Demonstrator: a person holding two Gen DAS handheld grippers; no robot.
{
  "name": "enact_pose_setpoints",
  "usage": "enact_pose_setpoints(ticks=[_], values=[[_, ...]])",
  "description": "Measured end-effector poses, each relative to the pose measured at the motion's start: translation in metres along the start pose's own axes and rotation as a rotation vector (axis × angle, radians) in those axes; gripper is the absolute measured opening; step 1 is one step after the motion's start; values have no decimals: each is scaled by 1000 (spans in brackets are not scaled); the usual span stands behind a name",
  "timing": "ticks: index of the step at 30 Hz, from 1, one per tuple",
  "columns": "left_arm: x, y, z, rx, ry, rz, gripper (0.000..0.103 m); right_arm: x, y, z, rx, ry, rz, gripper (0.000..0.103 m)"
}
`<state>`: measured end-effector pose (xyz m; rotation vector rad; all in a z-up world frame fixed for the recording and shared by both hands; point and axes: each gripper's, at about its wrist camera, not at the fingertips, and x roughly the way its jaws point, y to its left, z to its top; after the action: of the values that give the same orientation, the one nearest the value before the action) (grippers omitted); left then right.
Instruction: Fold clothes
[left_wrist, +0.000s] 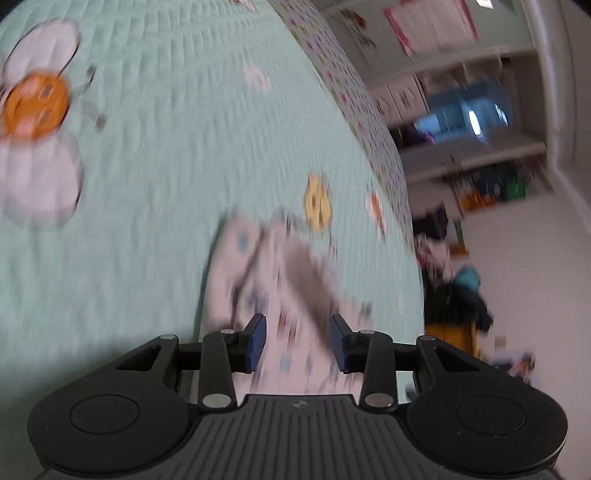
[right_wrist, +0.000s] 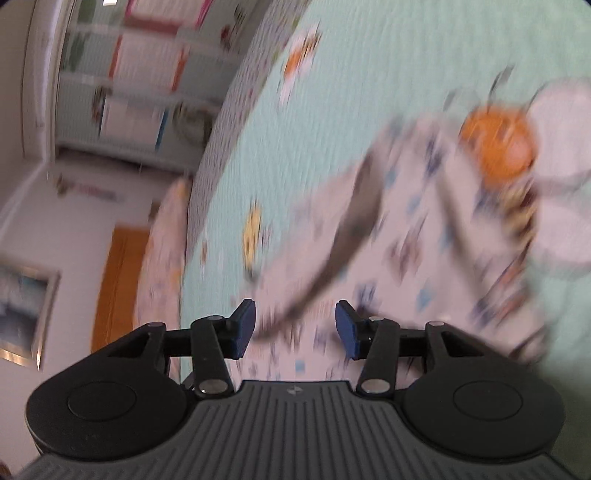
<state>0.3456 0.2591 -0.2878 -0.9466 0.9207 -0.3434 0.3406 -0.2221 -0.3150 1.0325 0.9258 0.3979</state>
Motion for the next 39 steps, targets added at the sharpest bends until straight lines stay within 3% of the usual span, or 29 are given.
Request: enact_pose_setpoints(ticks=[5, 12, 15, 20, 22, 24, 27, 31, 34, 39], values=[[-6, -1, -52, 133, 44, 59, 40, 46, 15, 0, -46, 69, -7, 50], [-9, -10, -73, 248, 30, 58, 46, 53, 36, 65, -20, -86, 36, 51], [-14, -9, -76, 242, 13, 31, 46, 42, 38, 48, -39, -77, 62, 53], [-22, -9, -77, 225, -16, 21, 46, 77, 45, 2, -46, 81, 86, 57], [-24, -14, -78, 228, -19, 35, 46, 102, 48, 2, -50, 116, 77, 56], [-31, -15, -78, 233, -24, 54, 47, 115, 51, 13, -60, 84, 55, 50], [-43, -10, -79, 237, -32, 67, 52, 94, 55, 32, -51, -39, 76, 52], [-51, -4, -83, 218, -43, 42, 52, 33, 48, 22, -109, -88, 88, 59], [-45, -10, -88, 225, -41, 9, 52, -1, 17, 15, -59, -114, 56, 63], [-16, -40, -77, 316, -25, 24, 54, -8, -16, 52, -1, -194, 13, 58]])
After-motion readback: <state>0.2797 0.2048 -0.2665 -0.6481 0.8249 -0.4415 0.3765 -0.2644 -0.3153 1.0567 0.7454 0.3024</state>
